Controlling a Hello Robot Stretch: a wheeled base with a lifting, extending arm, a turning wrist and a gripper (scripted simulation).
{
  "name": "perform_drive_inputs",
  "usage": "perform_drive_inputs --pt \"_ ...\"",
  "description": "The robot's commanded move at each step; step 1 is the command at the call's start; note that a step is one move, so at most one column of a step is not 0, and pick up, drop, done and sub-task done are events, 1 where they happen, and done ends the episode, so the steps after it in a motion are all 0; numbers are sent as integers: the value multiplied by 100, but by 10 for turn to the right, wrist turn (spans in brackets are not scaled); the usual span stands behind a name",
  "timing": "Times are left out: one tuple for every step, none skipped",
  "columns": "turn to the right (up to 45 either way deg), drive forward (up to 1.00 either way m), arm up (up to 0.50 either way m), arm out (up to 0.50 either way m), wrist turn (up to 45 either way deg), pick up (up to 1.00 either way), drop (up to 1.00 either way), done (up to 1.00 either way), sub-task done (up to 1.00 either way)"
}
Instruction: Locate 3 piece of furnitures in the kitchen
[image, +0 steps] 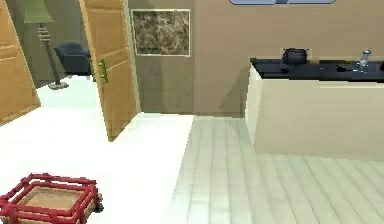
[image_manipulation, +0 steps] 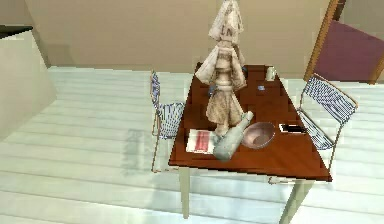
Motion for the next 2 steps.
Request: perform_drive_inputs --pt "30 0 0 0 0 0 0 0 0" --pt "0 50 0 0 0 0 0 0 0"
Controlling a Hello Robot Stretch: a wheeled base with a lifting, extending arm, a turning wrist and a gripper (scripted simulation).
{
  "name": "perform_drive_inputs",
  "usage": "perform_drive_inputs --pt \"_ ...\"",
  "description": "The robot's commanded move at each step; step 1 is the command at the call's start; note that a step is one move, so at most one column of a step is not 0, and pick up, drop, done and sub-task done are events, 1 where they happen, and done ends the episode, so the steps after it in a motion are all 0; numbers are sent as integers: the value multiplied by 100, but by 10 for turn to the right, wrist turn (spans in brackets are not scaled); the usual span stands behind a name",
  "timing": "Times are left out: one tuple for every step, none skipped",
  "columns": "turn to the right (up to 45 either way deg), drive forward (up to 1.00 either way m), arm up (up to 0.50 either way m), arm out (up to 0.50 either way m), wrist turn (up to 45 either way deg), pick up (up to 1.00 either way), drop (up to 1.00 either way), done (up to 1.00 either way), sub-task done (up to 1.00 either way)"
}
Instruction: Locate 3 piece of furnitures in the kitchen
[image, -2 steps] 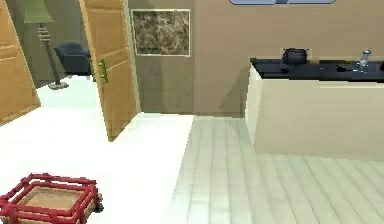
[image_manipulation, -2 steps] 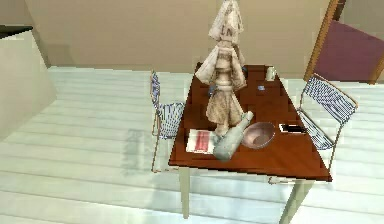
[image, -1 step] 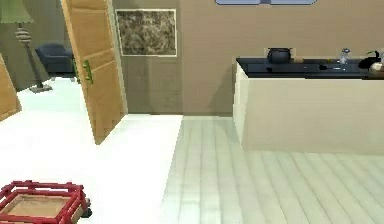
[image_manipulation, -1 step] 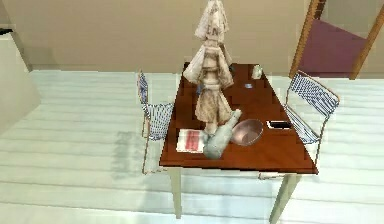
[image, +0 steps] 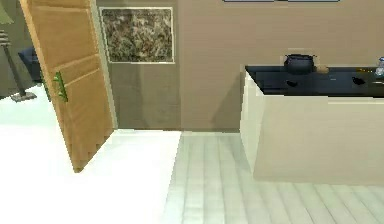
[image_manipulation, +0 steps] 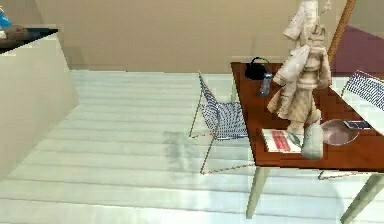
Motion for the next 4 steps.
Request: perform_drive_inputs --pt "450 0 0 0 0 0 0 0 0" --pt "60 0 0 0 0 0 0 0 0" --pt "0 100 0 0 0 0 0 0 0" --pt "150 0 0 0 0 0 0 0 0"
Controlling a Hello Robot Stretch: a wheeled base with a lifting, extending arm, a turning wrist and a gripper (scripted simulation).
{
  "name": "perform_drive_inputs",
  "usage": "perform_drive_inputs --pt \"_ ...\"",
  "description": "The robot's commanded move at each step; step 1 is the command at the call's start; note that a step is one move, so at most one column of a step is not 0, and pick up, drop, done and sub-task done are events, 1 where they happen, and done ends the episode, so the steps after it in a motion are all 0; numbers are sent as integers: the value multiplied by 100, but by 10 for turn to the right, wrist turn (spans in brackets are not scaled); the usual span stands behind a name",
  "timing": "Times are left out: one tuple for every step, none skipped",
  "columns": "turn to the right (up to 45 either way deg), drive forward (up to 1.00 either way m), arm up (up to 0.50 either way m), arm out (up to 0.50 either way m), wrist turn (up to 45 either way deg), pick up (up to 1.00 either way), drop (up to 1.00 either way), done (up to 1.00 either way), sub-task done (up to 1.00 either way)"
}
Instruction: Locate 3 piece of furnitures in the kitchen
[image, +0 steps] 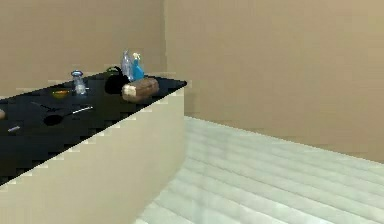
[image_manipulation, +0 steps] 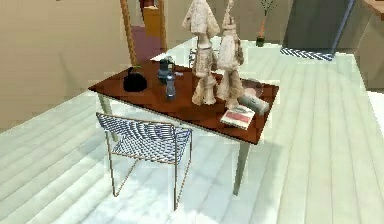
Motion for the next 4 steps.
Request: perform_drive_inputs --pt "0 15 0 0 0 0 0 0 0" --pt "270 0 0 0 0 0 0 0 0" --pt "0 100 0 0 0 0 0 0 0" --pt "30 0 0 0 0 0 0 0 0"
